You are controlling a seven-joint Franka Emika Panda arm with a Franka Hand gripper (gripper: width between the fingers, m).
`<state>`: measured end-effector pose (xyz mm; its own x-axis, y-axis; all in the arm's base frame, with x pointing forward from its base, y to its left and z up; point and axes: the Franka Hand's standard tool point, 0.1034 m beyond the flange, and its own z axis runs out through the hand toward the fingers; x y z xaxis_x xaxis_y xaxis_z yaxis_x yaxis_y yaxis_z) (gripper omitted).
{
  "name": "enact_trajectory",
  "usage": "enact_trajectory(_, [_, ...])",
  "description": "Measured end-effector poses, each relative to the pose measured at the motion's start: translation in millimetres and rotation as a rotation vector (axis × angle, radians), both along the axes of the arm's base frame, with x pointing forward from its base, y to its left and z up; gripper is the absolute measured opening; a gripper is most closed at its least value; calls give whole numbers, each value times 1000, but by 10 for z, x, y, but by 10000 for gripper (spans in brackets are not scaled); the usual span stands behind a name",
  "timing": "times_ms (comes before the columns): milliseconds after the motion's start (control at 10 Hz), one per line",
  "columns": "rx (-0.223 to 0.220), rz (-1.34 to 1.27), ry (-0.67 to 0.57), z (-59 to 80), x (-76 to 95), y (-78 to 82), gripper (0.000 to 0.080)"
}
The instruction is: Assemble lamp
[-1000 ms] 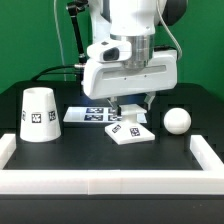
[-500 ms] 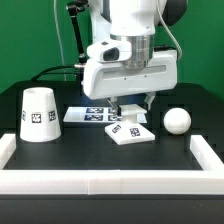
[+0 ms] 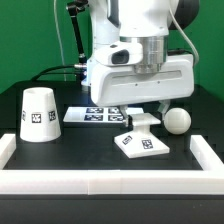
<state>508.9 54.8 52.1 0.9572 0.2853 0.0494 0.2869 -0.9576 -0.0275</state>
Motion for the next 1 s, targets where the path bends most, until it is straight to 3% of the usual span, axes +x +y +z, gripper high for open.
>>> enact_trajectory(300, [30,-176,-30,5,270,221,537])
enact_trajectory(600, [72,-378,-36,10,419,270,537])
enact_trajectory(1000, [84,-348,-78,13,641,356,537])
